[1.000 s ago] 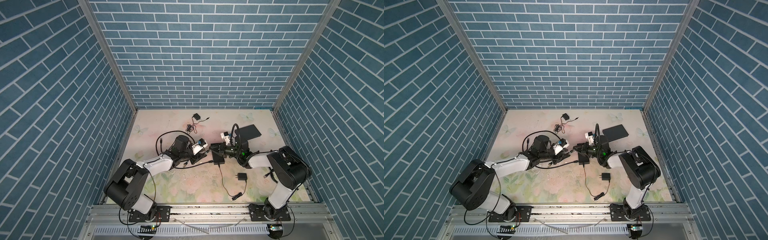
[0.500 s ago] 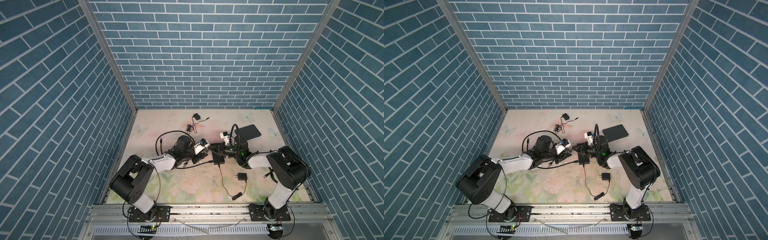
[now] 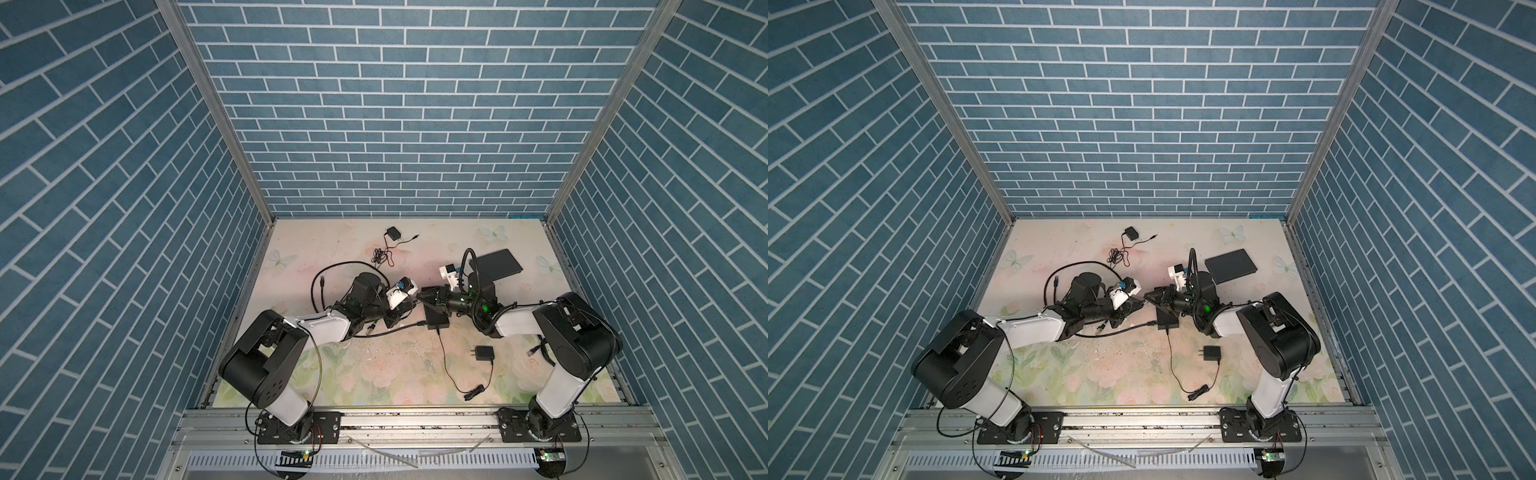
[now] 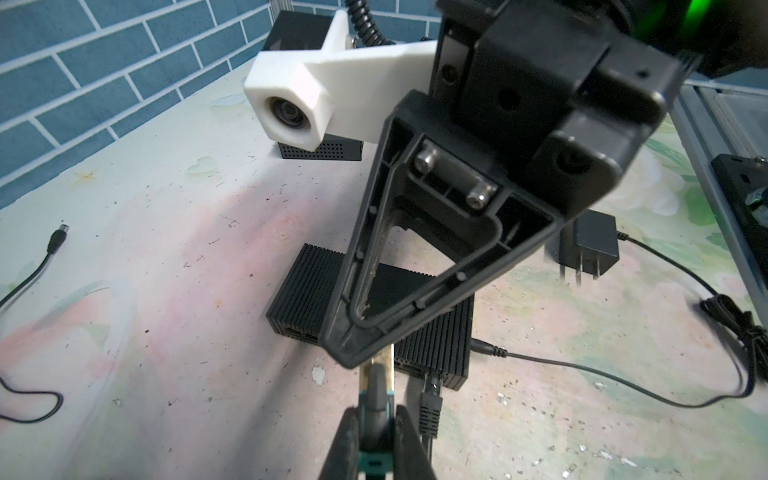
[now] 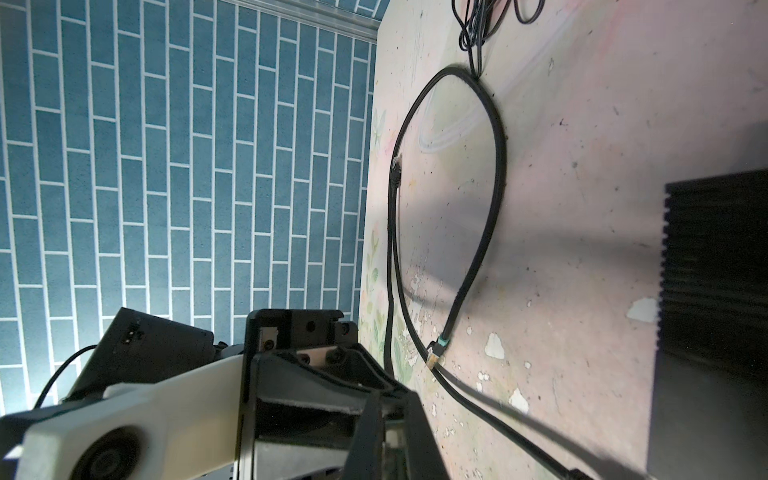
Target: Insert the plug into the switch port
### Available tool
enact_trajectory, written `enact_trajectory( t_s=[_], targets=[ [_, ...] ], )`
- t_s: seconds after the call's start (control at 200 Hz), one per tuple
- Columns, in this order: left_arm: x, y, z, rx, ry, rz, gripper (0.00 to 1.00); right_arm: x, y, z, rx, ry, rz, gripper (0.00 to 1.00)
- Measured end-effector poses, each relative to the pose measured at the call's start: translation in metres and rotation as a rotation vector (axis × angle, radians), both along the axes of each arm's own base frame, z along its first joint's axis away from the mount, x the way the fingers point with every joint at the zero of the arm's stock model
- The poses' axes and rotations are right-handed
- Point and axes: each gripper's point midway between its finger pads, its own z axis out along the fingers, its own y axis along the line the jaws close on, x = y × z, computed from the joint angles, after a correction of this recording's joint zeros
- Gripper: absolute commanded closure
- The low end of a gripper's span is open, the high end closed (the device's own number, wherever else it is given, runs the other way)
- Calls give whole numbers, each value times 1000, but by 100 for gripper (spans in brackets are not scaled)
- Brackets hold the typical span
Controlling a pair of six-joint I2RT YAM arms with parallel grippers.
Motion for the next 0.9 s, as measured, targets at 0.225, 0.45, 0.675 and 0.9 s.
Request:
enact_trajectory(
  t_s=[0.225,0.45,0.675,0.9],
  targets=[
    [-1,1,-6,22,2,-23,94,-2,-6,-8,-44,12,0,64],
    [24,0,-31,150,36,-46,94,11,-53,-18,-249,-34,-81,49],
    [24,2,-66,270,89,-78,94,24,-78,-23,-464,-133,-88,47],
    [15,-7,-82,330,96,-126,94,23,-84,-63,-577,-81,-34,45]
  ],
)
